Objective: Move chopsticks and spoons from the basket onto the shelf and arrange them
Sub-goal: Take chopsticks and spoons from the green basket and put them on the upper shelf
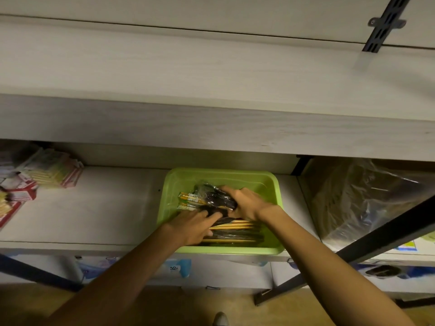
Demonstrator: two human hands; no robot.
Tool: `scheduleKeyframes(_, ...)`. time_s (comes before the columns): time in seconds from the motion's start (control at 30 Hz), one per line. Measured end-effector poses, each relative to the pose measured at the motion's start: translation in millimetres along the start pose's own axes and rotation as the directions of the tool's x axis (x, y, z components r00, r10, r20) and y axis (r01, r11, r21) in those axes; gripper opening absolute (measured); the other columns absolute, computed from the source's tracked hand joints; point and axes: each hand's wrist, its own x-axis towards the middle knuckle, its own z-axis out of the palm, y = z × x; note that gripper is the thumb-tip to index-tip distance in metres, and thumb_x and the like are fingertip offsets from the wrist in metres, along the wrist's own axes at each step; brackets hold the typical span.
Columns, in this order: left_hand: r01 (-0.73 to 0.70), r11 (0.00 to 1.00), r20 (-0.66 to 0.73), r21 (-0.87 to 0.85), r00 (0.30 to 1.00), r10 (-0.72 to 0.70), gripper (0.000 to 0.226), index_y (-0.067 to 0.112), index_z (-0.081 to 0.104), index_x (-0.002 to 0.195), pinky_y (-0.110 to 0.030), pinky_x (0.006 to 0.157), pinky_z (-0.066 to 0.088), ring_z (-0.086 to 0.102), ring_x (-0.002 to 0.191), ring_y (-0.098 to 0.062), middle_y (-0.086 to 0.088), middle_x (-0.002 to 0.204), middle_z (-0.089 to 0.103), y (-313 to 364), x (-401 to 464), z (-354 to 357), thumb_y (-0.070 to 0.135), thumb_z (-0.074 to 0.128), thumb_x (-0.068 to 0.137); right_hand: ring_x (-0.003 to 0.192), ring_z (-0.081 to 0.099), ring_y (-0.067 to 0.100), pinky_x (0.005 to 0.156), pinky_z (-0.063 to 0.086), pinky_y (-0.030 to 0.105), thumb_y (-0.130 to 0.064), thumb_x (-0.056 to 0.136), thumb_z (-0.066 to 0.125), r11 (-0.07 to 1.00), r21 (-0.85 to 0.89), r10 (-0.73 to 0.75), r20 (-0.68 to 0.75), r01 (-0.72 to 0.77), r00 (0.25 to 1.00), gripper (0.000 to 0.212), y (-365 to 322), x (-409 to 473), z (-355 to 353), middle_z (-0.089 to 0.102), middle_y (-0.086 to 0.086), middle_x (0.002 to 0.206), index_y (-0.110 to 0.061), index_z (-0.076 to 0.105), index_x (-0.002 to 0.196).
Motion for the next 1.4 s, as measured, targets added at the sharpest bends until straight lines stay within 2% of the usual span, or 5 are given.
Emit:
scheduleKeyframes(0.2, 0.003, 0.992, 0.075, 0.128, 0.997, -0.013, 0.061, 0.021, 0.028, 0.141, -0.037, 0.085, 0.044, 0.055, 0.108, -0.027, -0.012, 0.122, 0.057, -1, -1, 7, 0.054, 0.047, 0.093, 0.107, 0.061, 0.029, 0.091, 0.05, 0.039, -0.016, 0.078, 0.075, 0.998, 0.063, 0.027, -0.008, -0.027, 1.0, 0.074, 2, -1, 4, 0.066, 0.01, 0.118, -0.028, 0.038, 0.141)
scheduleKeyframes(0.37, -0.045, 0.945, -0.01, 0.324, 0.999, 0.051, 0.058, 0.015, 0.042, 0.136, -0.041, 0.106, 0.03, 0.043, 0.124, -0.027, -0.01, 0.133, 0.048, 3, 2, 2, 0.056, 0.041, 0.094, 0.107, 0.061, 0.029, 0.09, 0.049, 0.035, -0.014, 0.08, 0.073, 0.997, 0.074, 0.024, -0.019, -0.022, 1.0, 0.073, 1, -2, 4, 0.065, 0.012, 0.119, -0.026, 0.038, 0.143)
scheduleKeyframes(0.57, -0.005, 0.988, 0.035, 0.157, 0.999, 0.0, 0.051, 0.008, 0.039, 0.131, -0.037, 0.087, 0.046, 0.056, 0.112, -0.028, -0.013, 0.127, 0.055, 10, 3, 4, 0.045, 0.046, 0.097, 0.105, 0.062, 0.029, 0.091, 0.051, 0.038, -0.015, 0.079, 0.073, 0.996, 0.087, 0.018, -0.02, -0.016, 1.0, 0.07, 1, -1, 5, 0.066, 0.011, 0.117, -0.025, 0.041, 0.14)
scheduleKeyframes(0.93, 0.038, 0.999, 0.06, -0.004, 0.998, -0.037, 0.054, 0.011, 0.037, 0.127, -0.032, 0.076, 0.044, 0.059, 0.1, -0.026, -0.012, 0.113, 0.059, 3, 8, -13, 0.044, 0.058, 0.09, 0.104, 0.063, 0.03, 0.089, 0.052, 0.04, -0.015, 0.078, 0.074, 0.998, 0.05, -0.038, -0.082, 0.042, 0.996, 0.075, -2, -2, -10, 0.065, 0.011, 0.119, -0.028, 0.037, 0.142)
scheduleKeyframes(1.4, -0.013, 0.944, -0.056, 0.329, 0.998, 0.034, 0.042, 0.017, 0.033, 0.132, -0.03, 0.063, 0.038, 0.055, 0.077, -0.02, -0.008, 0.1, 0.063, 0, 9, -47, 0.041, 0.044, 0.098, 0.097, 0.064, 0.027, 0.083, 0.052, 0.035, -0.021, 0.075, 0.073, 0.993, 0.08, -0.065, -0.242, 0.087, 0.968, 0.071, 1, -17, -34, 0.069, 0.008, 0.111, -0.025, 0.044, 0.14)
